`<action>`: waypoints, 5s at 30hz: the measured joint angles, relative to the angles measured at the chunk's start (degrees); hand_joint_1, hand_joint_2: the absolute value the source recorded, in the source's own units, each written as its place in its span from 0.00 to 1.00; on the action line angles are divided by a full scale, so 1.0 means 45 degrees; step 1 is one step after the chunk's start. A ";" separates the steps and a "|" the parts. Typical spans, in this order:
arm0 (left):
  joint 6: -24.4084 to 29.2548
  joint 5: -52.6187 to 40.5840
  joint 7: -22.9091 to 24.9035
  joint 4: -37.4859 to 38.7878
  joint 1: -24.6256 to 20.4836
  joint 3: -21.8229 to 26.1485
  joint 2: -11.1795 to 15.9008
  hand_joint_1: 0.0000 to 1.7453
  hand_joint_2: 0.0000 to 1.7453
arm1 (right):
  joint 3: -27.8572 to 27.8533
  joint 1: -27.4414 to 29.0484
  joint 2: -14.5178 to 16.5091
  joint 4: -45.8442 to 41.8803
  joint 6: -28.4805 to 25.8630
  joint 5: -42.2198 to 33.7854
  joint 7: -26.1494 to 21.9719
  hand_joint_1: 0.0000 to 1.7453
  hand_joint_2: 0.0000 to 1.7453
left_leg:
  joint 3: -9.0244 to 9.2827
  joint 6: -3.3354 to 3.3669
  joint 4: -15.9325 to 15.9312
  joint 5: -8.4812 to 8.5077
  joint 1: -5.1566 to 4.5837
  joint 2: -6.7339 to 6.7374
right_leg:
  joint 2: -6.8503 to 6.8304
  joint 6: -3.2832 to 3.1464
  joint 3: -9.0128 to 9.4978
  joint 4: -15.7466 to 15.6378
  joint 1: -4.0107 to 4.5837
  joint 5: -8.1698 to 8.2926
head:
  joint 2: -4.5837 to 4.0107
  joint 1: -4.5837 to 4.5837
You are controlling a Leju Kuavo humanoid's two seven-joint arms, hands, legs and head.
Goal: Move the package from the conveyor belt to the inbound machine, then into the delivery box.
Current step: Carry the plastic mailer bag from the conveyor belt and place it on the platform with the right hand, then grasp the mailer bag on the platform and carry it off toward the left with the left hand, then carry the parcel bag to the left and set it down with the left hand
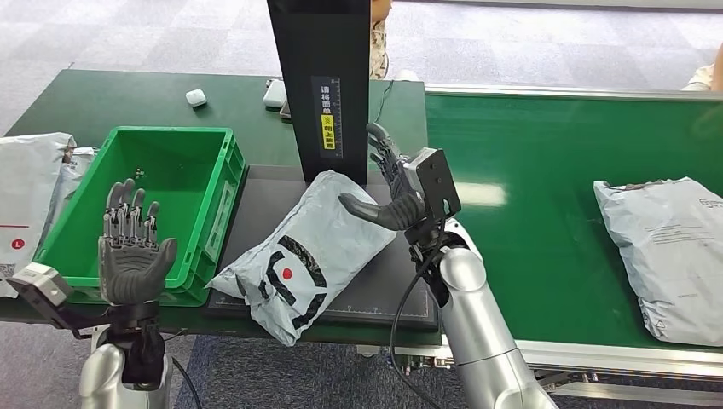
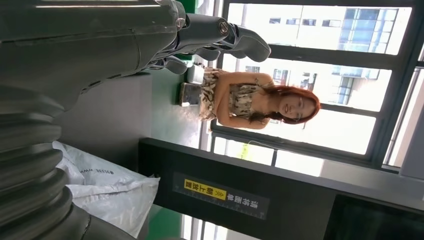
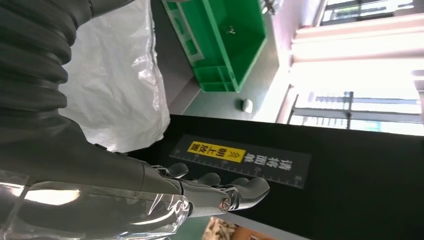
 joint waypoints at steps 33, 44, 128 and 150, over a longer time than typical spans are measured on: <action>0.2435 -1.3681 0.2782 0.5917 -0.3828 -0.6089 -0.0289 0.00 1.00 | -0.2595 0.3309 -0.0284 -0.4728 -0.1226 0.0673 -0.1752 0.00 1.00 | -0.0003 0.0047 0.0015 0.0005 -0.0015 -0.0005 | -0.0005 0.0046 0.0009 -0.0013 -0.0030 0.0025 | 0.0000 0.0004; 0.1465 -1.3888 0.4337 0.9546 -0.5720 -0.8900 -0.0634 0.06 1.00 | -0.3034 0.3298 -0.0284 -0.4561 -0.1608 0.0525 -0.1603 0.00 1.00 | -0.0001 0.0042 0.0007 0.0000 -0.0015 0.0010 | 0.0022 0.0041 0.0003 -0.0012 -0.0019 0.0025 | 0.0000 0.0000; 0.7085 -1.8989 0.5511 0.2655 -0.4602 -0.5867 0.1829 1.00 1.00 | -0.3641 0.4019 -0.0551 -0.5501 -0.1814 -0.0095 -0.1919 0.00 1.00 | 0.0005 0.0038 0.0003 0.0003 -0.0007 0.0010 | 0.0021 0.0032 0.0008 -0.0009 -0.0010 0.0020 | 0.0000 0.0000; 0.7566 -1.9220 0.5202 0.0878 -0.6130 -0.5213 0.2931 1.00 1.00 | -0.3928 0.4975 -0.0682 -0.6212 -0.1888 -0.0163 -0.2292 0.00 1.00 | 0.0005 0.0039 0.0009 0.0005 -0.0001 0.0010 | 0.0020 0.0036 0.0010 -0.0010 -0.0016 0.0023 | 0.0000 0.0001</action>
